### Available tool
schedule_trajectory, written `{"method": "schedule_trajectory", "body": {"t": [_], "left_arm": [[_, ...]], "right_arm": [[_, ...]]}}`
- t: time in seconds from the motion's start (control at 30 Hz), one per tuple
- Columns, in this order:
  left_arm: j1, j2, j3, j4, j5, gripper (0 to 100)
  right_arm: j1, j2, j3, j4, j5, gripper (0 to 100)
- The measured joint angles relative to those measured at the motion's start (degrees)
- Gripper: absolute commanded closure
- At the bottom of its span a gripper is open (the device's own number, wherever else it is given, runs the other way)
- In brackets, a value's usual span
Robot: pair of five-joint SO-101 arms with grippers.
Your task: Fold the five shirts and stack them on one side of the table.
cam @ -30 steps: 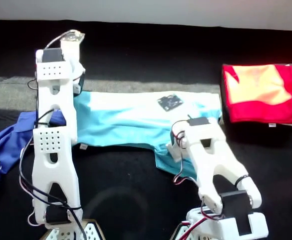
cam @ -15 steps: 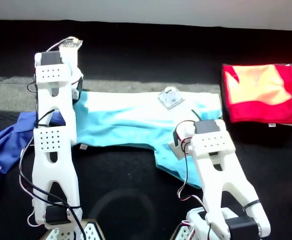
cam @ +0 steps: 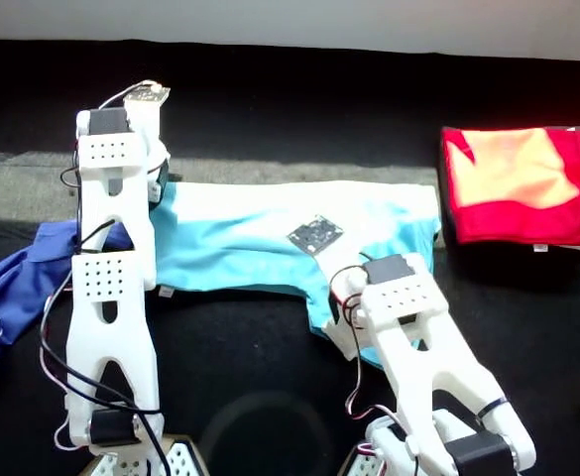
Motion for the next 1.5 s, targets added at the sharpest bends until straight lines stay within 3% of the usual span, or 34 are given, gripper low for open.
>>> {"method": "schedule_trajectory", "body": {"t": [0.23, 0.53, 0.77, 0.83, 0.93, 1.1, 1.27, 1.5], "left_arm": [[0.00, 0.00, 0.00, 0.00, 0.00, 99], [0.00, 0.09, -0.09, 0.00, 0.00, 99], [0.00, 0.09, -0.09, 0.00, 0.00, 99], [0.00, 0.09, -0.09, 0.00, 0.00, 99], [0.00, 0.09, -0.09, 0.00, 0.00, 99], [0.09, 0.09, -0.09, 0.00, 0.00, 99], [0.09, 0.09, -0.09, 0.00, 0.00, 99], [0.09, 0.09, -0.09, 0.00, 0.00, 99]], "right_arm": [[-0.26, 0.00, 6.24, -4.31, 3.78, 80.1], [9.41, 1.23, 10.11, -13.10, 10.46, 80.0], [10.37, 9.14, 6.86, -13.63, 11.43, 80.4], [10.37, 10.73, 5.80, -13.63, 11.52, 83.6], [10.55, 11.69, 5.27, -13.63, 11.52, 99.8], [11.96, 11.96, 5.10, -15.03, 11.87, 99.1], [12.04, 13.01, 2.90, -13.71, 11.87, 99.1], [13.71, 14.77, -11.34, -2.90, 11.87, 99.2]]}}
